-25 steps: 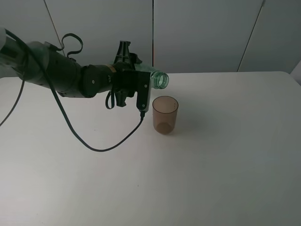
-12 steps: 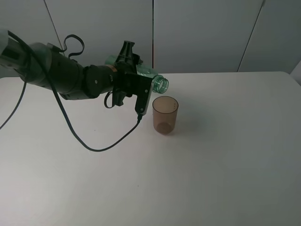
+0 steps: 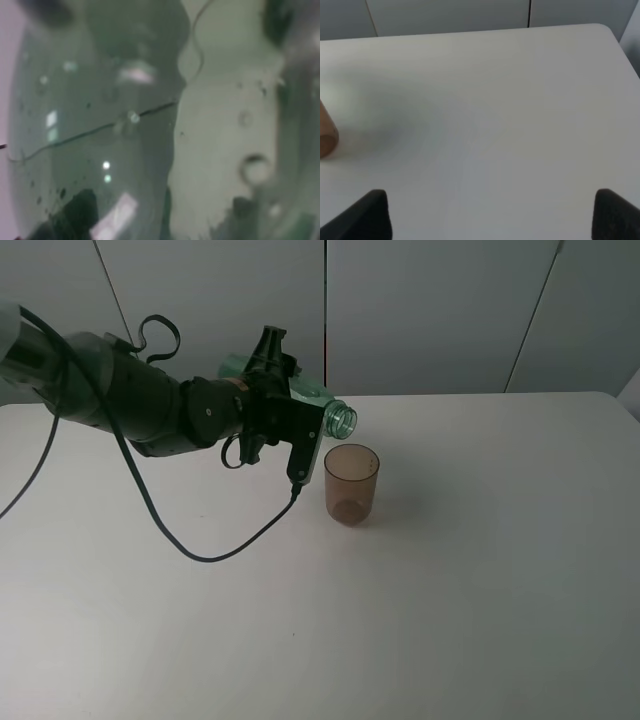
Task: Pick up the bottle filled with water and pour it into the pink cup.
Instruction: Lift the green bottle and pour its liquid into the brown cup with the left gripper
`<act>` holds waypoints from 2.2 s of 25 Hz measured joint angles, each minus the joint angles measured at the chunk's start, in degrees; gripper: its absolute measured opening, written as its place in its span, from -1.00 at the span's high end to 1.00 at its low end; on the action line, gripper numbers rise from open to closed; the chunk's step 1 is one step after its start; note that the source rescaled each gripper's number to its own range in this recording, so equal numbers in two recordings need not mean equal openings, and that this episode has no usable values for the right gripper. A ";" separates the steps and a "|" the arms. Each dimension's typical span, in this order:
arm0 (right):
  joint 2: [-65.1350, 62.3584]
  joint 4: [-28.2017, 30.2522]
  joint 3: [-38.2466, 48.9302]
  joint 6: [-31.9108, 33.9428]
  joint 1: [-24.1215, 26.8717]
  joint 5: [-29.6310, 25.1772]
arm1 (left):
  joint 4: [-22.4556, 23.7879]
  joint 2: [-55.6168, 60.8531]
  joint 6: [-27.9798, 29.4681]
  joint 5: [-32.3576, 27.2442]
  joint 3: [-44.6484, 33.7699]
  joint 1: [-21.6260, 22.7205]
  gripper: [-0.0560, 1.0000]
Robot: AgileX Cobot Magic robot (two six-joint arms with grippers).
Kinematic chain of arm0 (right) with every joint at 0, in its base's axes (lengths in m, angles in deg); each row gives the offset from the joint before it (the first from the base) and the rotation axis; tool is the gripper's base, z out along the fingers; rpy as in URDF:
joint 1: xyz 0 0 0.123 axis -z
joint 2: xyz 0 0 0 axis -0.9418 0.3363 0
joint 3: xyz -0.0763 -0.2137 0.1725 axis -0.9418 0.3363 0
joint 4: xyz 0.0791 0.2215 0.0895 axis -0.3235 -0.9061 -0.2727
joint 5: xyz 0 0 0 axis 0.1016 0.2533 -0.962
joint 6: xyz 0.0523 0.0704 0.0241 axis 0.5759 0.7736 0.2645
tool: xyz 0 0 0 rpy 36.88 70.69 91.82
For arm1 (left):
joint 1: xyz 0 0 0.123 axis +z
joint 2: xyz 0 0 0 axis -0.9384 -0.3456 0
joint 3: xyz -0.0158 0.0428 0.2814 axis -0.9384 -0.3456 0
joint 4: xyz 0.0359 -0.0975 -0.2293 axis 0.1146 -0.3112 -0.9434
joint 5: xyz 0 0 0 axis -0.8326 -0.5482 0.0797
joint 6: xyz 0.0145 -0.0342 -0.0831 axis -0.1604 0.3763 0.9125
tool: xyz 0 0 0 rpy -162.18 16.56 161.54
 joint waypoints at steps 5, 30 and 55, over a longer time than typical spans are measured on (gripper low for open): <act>0.00 0.00 0.00 0.00 0.00 0.00 | -1.86 0.00 -1.58 -0.01 0.00 -0.34 0.88; 0.00 0.00 0.00 0.00 0.00 0.00 | 3.45 0.00 -1.69 1.53 0.00 -0.69 0.88; 0.00 0.00 0.00 0.00 0.00 0.00 | 5.98 0.00 -1.69 2.92 0.00 -0.69 0.88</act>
